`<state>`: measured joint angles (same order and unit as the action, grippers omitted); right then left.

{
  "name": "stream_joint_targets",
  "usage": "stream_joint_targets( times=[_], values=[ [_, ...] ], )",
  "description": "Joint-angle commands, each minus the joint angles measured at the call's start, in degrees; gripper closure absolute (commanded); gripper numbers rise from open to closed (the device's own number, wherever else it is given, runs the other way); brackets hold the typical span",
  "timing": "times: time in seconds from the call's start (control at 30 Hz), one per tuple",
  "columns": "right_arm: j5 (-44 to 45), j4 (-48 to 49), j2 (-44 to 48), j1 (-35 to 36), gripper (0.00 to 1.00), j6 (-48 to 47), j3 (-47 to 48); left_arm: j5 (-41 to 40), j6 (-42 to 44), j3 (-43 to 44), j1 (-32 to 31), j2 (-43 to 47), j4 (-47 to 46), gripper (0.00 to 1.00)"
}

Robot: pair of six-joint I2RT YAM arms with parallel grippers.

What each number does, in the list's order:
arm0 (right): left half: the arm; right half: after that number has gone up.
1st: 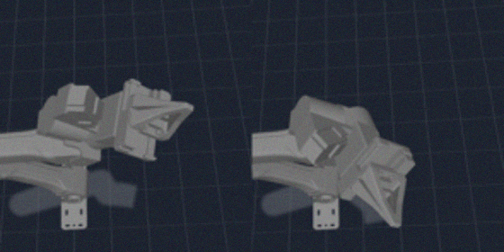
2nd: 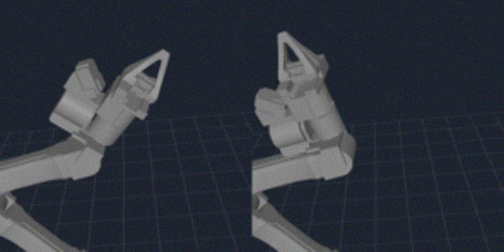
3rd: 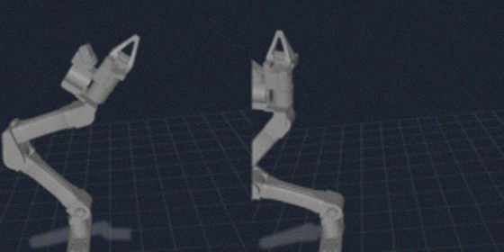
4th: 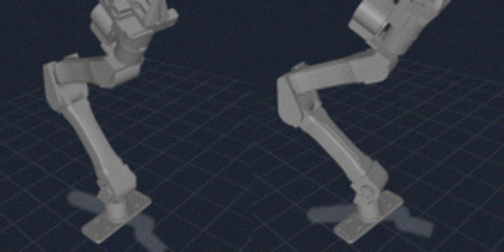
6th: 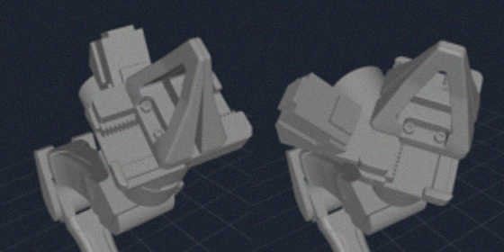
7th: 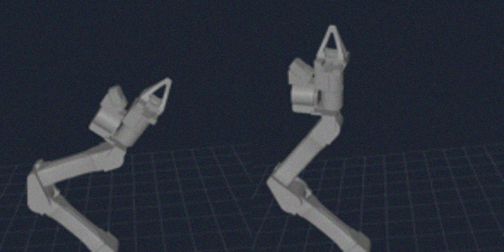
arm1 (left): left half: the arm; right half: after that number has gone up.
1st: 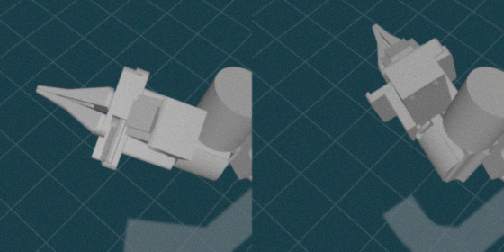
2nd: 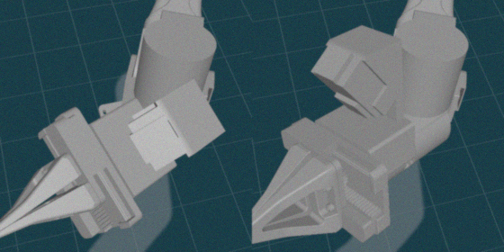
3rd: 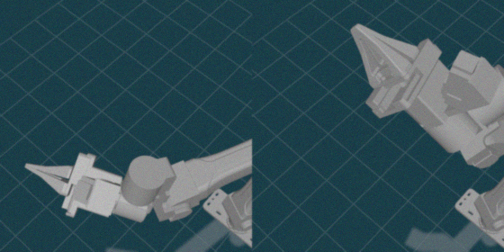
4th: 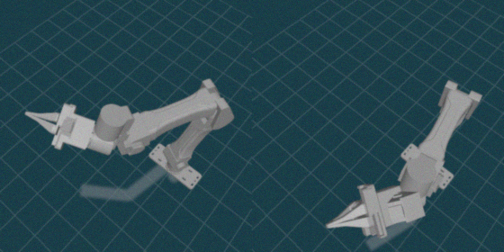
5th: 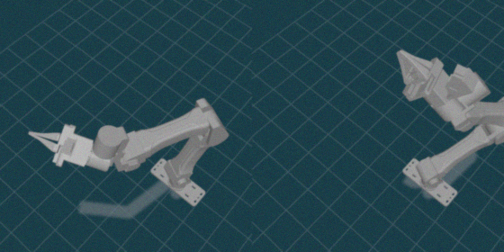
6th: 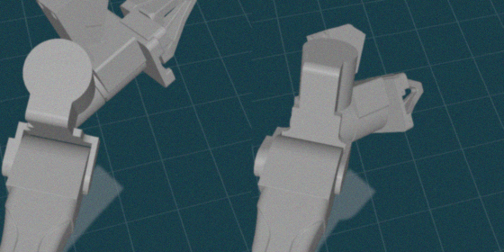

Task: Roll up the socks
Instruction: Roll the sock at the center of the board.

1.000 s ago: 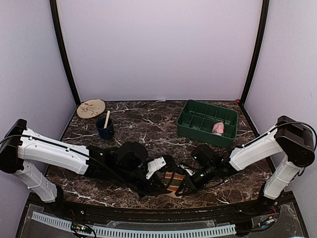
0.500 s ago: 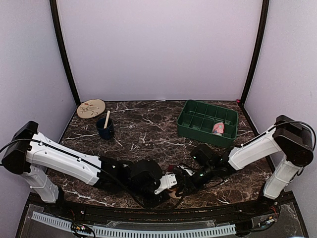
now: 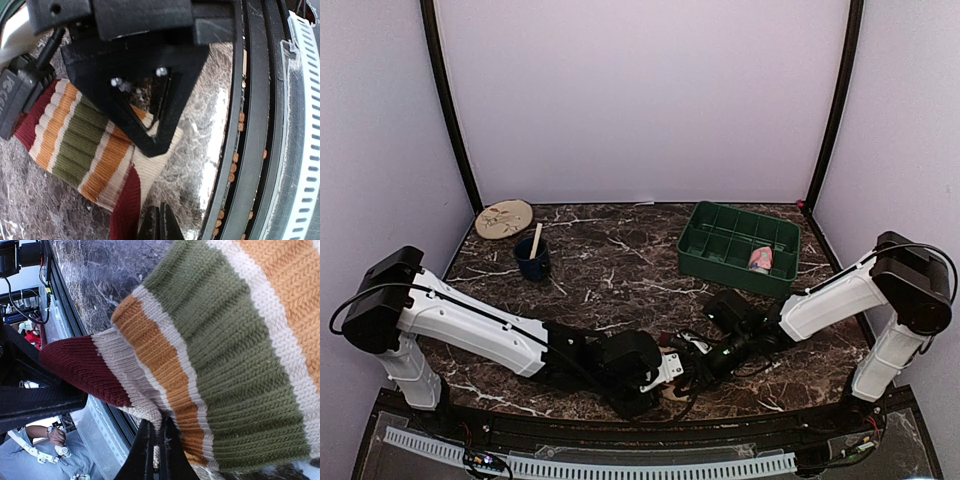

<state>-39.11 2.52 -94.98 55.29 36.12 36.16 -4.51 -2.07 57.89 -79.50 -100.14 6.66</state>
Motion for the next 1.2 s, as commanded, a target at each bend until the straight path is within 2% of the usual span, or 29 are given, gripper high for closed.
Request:
stream_joint_targets(
  times=[0.0, 0.17, 0.5, 1.1, 1.17],
  values=[
    [-0.4, -1.1, -0.8, -0.5, 1.00, -0.8, 1.0, -2.5, 0.8, 2.5, 0.0, -1.0, 0.8, 1.00],
    [-0.4, -1.0, -0.8, -0.5, 1.00, -0.8, 1.2, -2.7, 0.0, 3.9, 0.8, -3.2, 2.6, 1.00],
    [-0.5, -2.0, -0.6, -0.7, 1.00, -1.3, 1.3, 3.3, -2.7, 2.7, 4.1, -3.8, 2.4, 1.00],
    [0.4, -3.3, 0.0, -0.9, 1.00, -2.0, 1.6, 19.6, -5.6, 4.2, 9.4, -7.6, 3.4, 1.00],
    [1.0, -4.0, 0.3, -0.9, 0.94, -2.4, 1.8, 20.5, -6.2, 4.3, 10.0, -7.9, 3.5, 1.00]
  ],
)
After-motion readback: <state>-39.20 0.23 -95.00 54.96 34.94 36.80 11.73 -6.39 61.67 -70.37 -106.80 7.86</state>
